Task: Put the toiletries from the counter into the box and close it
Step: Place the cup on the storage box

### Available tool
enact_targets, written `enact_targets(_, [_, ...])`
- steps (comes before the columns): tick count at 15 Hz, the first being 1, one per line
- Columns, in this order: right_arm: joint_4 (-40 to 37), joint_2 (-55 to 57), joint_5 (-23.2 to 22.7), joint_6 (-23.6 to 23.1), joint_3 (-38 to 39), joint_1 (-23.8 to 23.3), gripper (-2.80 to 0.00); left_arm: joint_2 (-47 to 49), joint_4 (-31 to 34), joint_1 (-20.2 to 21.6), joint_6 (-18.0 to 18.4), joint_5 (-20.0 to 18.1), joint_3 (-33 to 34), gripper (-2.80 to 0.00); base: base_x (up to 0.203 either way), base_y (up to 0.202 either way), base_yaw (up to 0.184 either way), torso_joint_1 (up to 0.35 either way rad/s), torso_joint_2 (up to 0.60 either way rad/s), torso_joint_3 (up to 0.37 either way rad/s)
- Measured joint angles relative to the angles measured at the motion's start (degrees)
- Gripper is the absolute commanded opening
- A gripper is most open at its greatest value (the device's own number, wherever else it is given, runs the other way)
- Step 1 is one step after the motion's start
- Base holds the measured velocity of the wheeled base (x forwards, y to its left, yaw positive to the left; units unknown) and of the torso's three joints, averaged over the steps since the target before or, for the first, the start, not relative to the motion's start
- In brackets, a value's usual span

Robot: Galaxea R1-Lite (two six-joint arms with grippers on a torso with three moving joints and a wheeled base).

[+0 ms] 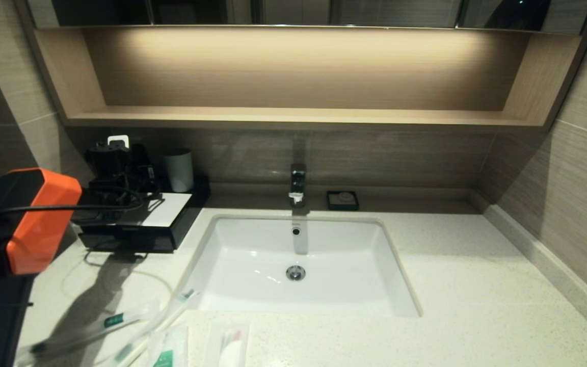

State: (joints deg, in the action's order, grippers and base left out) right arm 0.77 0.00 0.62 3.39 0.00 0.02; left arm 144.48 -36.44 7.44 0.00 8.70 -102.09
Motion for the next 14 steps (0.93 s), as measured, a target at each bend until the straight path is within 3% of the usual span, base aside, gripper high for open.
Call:
enact_targets(4, [0.0,0.0,0.0,0.0,0.0,0.0,-2.8,0.2,-0.2,-0.2,0.1,-0.1,0.2,-2.8,0.0,0.0,0.0,0.0,0.0,0.0])
enact_targets(5, [0.0,0.0,0.0,0.0,0.0,0.0,-2.8,0.2,-0.2,-0.2,-0.2,0.0,0.3,-2.27,0.0,0.0,0.0,0.0,0.0,0.0])
enact_targets(6, [0.0,0.0,0.0,0.0,0.0,0.0,-2.8,0.2,-0.2,-0.3,-0.1,0.1,0.3,0.0,0.0,0.0,0.0,0.0,0.0,0.0])
enact_targets(14, [0.0,0.0,0.0,0.0,0.0,0.1,-2.8,0.6,0.0,-1.0,0.1,0.1,0.4,0.0,0.0,0.0,0.0,0.0,0.0,0.0])
